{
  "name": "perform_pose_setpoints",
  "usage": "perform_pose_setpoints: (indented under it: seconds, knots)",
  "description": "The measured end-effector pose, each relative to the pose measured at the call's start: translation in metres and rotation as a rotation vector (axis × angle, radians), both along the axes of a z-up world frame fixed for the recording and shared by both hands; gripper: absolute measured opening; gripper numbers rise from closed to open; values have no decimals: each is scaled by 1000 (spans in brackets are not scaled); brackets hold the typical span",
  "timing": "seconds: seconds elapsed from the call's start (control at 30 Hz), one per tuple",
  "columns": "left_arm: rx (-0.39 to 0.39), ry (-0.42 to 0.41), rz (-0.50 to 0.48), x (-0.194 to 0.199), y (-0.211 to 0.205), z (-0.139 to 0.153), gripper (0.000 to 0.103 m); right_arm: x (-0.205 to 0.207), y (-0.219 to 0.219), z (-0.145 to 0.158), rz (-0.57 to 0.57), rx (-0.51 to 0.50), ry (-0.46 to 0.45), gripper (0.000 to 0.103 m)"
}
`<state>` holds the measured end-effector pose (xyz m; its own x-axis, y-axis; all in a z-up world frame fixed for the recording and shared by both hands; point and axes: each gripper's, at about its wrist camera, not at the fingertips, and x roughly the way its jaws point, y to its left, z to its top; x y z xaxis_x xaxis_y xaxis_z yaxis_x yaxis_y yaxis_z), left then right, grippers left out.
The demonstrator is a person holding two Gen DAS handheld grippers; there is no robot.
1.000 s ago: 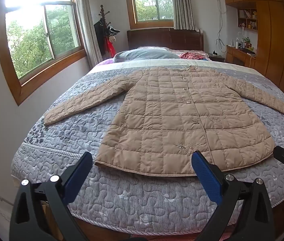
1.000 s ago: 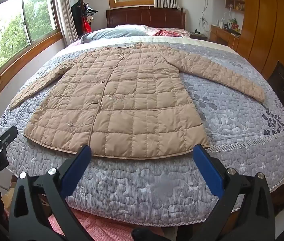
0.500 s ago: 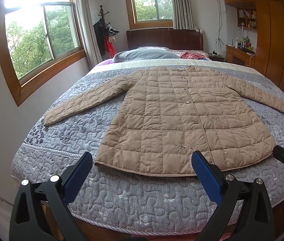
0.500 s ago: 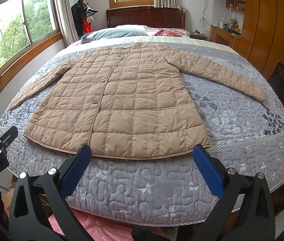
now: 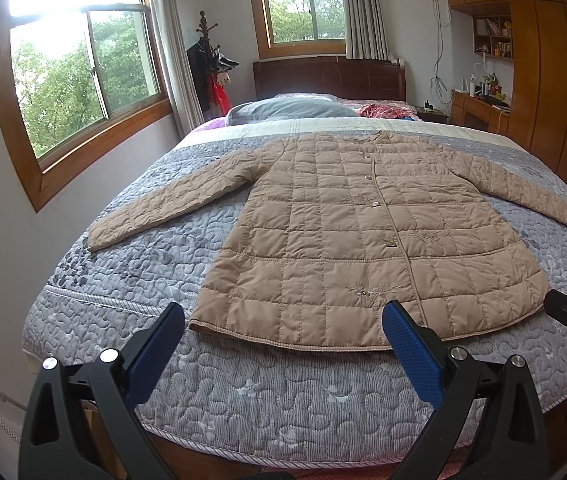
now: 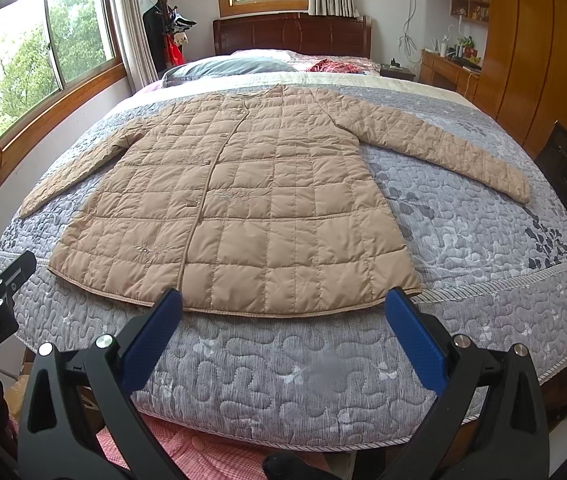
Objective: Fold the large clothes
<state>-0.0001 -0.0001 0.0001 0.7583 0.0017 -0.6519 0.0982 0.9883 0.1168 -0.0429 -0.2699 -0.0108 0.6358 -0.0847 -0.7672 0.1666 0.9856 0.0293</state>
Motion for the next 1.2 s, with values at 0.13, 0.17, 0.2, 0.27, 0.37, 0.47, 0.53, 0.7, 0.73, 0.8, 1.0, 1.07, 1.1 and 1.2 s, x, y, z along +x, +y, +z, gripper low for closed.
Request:
perform_pose_setpoints:
  seconds: [0.13,0.17,0.2,0.27,0.37,0.47,0.53,0.7,0.73,0.8,1.0,1.07,1.1,1.2]
  knots:
    - [-1,4,-1,0,0,0,99,0,0,0,0,0,1,100]
    - [-1,6,-1,0,1,0,99,0,0,0,0,1,2,100]
    - [-2,6,0,0,1,1,99,0,0,0,0,1,2,100]
    - [-3,6,0,0,0,2,99,0,0,0,0,0,1,100]
    - [-2,6,-1,0,-1,2,99,2,3,-2,0,0,2,100]
    - [-2,7,-1,0,-1,1,99,3,2,-2,0,1,3,100]
    - [-2,6,0,0,-1,1,99,4,1,-2,0,1,3,100]
    - [-1,5,0,0,-1,1,99,2,2,-1,1,0,3,100]
    - [-1,5,0,0,-1,1,99,2,2,-1,1,1,3,100]
    - [-1,7,-2,1,1,1,99,2,1,0,0,1,4,100]
    - [0,5,-1,1,1,1,99,3,2,-1,1,0,4,100]
    - [0,6,-2,2,1,1,99,3,2,-1,1,0,4,100]
    - [0,7,-2,2,0,1,99,3,2,-1,0,0,3,100]
    - [0,7,-2,2,0,1,99,3,3,-2,1,1,4,100]
